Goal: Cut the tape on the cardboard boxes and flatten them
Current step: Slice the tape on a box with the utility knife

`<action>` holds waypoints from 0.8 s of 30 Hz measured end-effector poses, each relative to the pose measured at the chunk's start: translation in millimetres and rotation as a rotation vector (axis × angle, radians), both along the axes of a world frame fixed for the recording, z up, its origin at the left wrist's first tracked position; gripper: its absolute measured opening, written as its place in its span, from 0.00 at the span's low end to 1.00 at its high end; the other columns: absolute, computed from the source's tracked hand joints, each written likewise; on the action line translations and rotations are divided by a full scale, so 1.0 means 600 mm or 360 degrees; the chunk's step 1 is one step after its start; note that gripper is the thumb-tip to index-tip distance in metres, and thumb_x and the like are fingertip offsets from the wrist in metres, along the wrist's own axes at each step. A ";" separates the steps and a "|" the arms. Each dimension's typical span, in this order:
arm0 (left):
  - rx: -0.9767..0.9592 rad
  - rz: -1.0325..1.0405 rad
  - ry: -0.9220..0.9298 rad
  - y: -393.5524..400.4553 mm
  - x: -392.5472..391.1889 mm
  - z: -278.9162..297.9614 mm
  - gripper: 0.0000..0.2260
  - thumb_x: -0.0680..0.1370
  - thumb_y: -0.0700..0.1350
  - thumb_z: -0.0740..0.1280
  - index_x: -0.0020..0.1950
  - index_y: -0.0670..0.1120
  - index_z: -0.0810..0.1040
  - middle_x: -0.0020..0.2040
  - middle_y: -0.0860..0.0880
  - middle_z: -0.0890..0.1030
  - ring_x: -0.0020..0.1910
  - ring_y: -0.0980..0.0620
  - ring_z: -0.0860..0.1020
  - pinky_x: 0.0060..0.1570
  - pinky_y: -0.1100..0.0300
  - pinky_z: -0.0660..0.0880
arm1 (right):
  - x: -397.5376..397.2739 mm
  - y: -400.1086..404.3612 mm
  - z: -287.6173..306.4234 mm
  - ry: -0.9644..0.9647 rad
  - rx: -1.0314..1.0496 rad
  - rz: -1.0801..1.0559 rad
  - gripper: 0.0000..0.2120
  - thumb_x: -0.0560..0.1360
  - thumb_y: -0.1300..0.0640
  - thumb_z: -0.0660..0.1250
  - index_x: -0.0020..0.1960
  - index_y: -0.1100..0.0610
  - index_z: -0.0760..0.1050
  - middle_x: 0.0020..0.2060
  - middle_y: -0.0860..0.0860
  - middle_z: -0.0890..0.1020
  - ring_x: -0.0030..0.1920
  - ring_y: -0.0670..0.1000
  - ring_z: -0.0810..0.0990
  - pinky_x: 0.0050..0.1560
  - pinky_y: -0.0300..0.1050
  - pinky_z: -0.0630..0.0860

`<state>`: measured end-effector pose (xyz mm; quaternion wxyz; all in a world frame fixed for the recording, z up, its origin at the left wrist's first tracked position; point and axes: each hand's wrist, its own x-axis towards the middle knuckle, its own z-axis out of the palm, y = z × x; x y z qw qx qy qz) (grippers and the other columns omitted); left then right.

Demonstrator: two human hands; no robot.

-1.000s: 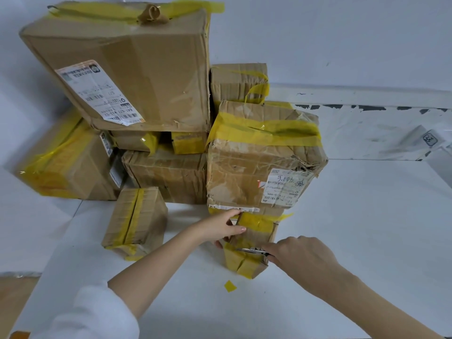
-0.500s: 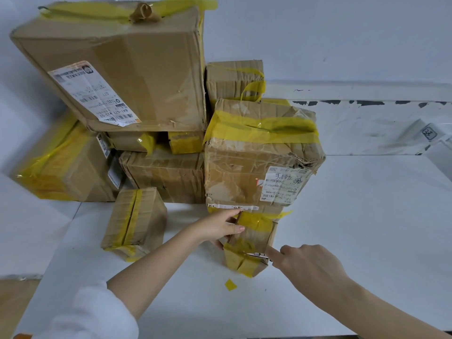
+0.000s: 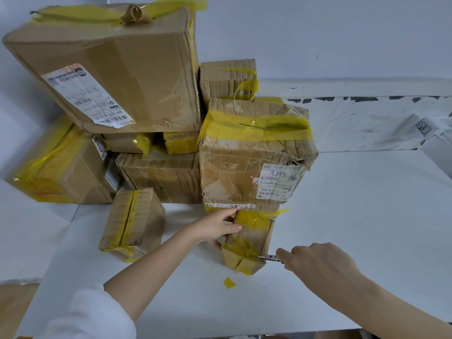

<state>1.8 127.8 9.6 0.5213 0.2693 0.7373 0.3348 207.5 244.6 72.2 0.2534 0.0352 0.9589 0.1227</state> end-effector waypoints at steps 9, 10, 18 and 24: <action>0.0005 0.0087 -0.0087 -0.003 0.006 0.005 0.25 0.79 0.45 0.64 0.74 0.53 0.60 0.68 0.48 0.69 0.58 0.47 0.78 0.52 0.43 0.78 | 0.010 0.016 0.000 -0.0047 0.0041 0.0008 0.12 0.81 0.62 0.52 0.64 0.55 0.63 0.31 0.49 0.61 0.29 0.54 0.62 0.26 0.44 0.54; -0.0001 0.0092 -0.0096 -0.004 0.007 0.005 0.24 0.79 0.46 0.64 0.73 0.53 0.60 0.68 0.49 0.69 0.59 0.46 0.77 0.52 0.42 0.78 | 0.010 0.018 0.003 -0.0045 0.0033 0.0006 0.11 0.82 0.60 0.51 0.63 0.55 0.63 0.31 0.49 0.62 0.30 0.54 0.65 0.26 0.43 0.54; 0.0266 0.0503 -0.0387 -0.055 0.015 -0.024 0.14 0.80 0.44 0.62 0.63 0.55 0.64 0.63 0.50 0.72 0.44 0.52 0.80 0.40 0.52 0.81 | 0.065 0.094 0.019 0.0467 -0.0922 -0.0669 0.06 0.81 0.50 0.53 0.50 0.44 0.68 0.39 0.42 0.80 0.25 0.43 0.73 0.31 0.35 0.67; 0.0446 0.0942 -0.0621 -0.097 0.039 -0.062 0.20 0.79 0.43 0.62 0.67 0.59 0.61 0.63 0.54 0.74 0.47 0.46 0.83 0.40 0.54 0.80 | 0.047 0.045 -0.079 0.0525 -0.1826 -0.1038 0.10 0.81 0.59 0.57 0.58 0.47 0.72 0.51 0.40 0.81 0.24 0.48 0.77 0.31 0.41 0.72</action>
